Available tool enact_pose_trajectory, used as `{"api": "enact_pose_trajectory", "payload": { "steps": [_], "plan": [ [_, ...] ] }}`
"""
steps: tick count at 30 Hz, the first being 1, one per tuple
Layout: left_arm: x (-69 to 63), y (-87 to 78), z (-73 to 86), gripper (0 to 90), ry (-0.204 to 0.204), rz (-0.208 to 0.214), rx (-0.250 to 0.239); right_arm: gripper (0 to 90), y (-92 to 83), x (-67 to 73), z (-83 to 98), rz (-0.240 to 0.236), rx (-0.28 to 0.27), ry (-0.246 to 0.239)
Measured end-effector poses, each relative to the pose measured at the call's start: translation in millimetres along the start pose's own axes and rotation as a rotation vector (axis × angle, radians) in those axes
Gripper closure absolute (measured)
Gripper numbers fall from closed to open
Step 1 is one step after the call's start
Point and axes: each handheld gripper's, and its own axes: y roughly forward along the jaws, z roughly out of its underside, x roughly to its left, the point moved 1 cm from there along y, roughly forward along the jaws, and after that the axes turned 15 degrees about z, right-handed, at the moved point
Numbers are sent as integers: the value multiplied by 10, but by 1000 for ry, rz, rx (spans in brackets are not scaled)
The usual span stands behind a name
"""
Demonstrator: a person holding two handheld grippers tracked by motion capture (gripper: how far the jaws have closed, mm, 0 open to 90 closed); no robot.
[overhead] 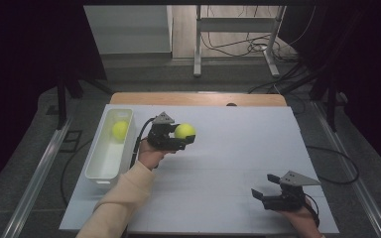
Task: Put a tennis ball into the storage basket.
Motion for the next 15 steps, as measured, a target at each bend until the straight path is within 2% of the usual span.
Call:
{"api": "enact_pose_trajectory", "payload": {
  "steps": [15],
  "plan": [
    [-25,-152,6,273,0,-21,-14,135,0,-3,-1,3,-1,0]
  ]
}}
